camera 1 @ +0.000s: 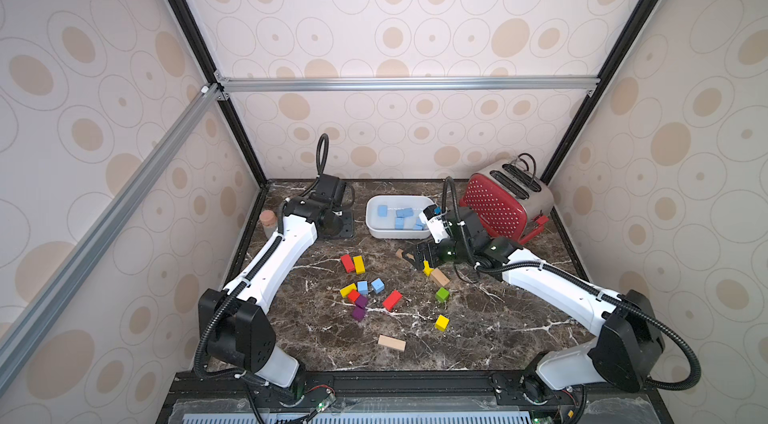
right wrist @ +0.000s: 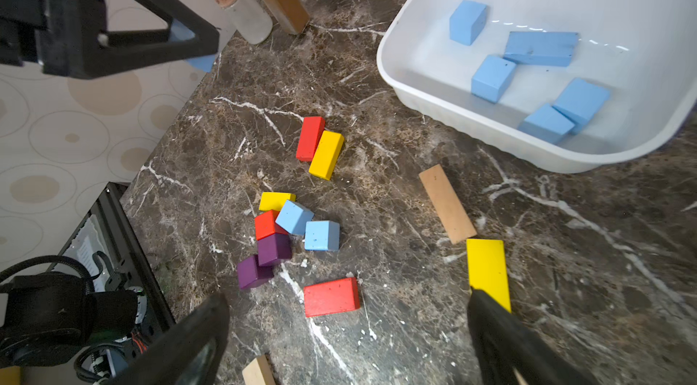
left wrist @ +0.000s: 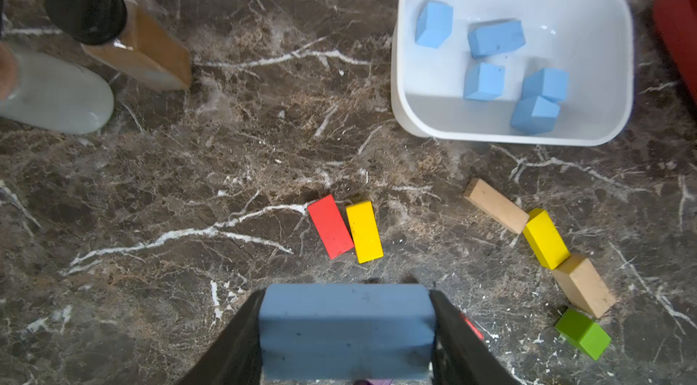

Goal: Pick out the blue building blocks
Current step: Place the building block in the storage box.

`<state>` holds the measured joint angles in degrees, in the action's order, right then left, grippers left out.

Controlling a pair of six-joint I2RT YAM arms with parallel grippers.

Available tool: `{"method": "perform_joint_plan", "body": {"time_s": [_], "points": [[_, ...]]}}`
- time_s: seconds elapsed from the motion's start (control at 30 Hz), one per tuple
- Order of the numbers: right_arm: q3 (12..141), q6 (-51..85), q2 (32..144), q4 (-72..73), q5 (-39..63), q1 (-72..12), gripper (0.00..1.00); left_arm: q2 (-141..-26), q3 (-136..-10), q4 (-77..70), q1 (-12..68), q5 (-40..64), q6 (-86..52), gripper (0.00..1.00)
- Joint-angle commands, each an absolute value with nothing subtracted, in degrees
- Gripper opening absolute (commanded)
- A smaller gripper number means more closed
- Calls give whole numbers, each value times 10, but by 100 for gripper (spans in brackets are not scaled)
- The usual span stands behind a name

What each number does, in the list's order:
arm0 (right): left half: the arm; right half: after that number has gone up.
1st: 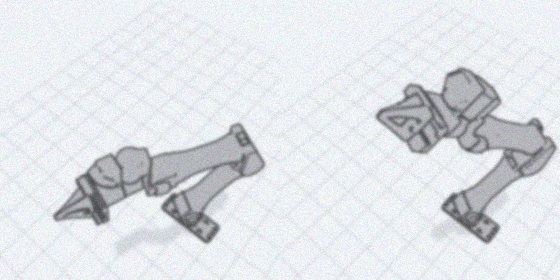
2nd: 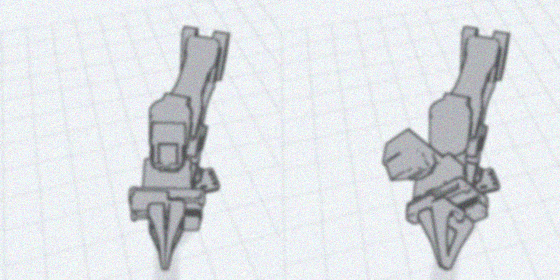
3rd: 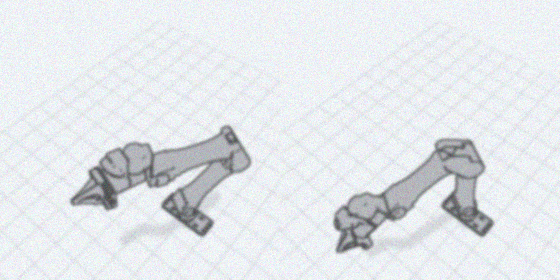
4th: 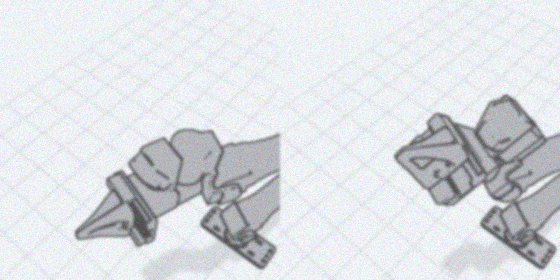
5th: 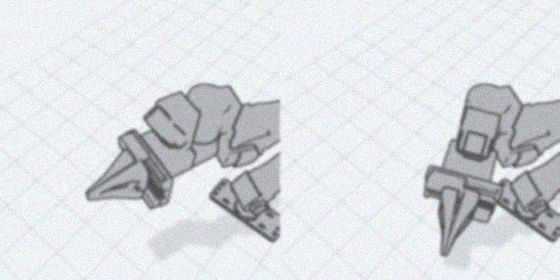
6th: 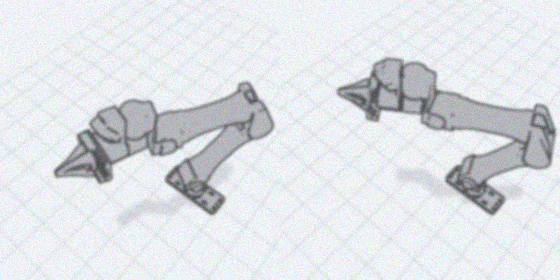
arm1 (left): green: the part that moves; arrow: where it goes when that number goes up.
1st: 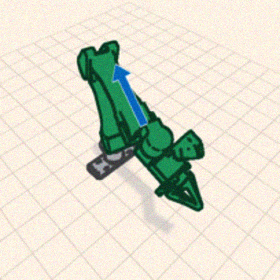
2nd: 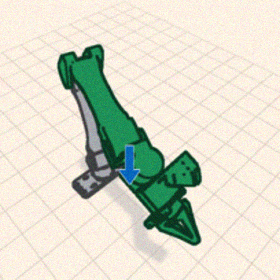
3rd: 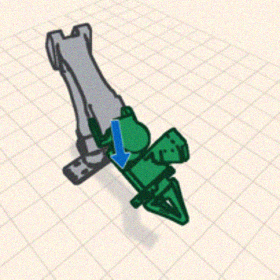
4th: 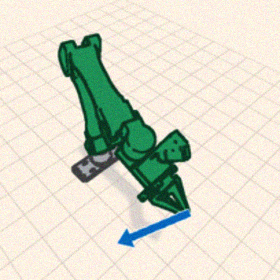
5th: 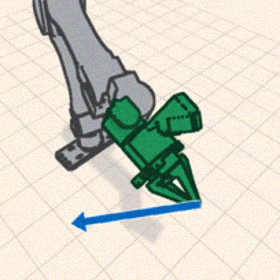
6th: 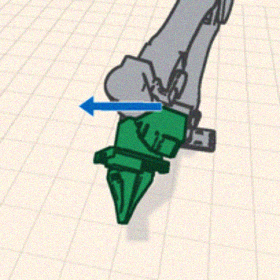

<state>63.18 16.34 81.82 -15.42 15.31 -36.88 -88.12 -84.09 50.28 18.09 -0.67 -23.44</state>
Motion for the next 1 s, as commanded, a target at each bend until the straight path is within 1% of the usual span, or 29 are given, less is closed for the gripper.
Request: {"method": "perform_joint_plan", "body": {"time_s": [0.0,0.27,0.5,0.7,0.97], "points": [[658,144,807,-184,141,-355,100,-901,-891,541,181,-5,-208,0],[678,138,814,-218,132,-312,100,-955,-978,554,191,4,-188,0],[685,134,832,-232,136,-281,100,-1019,-1055,565,220,5,-176,0],[679,124,838,-218,131,-272,100,-1078,-1111,568,239,10,-168,0],[639,133,830,-160,142,-260,100,-1153,-1173,567,249,20,-162,0]]}}
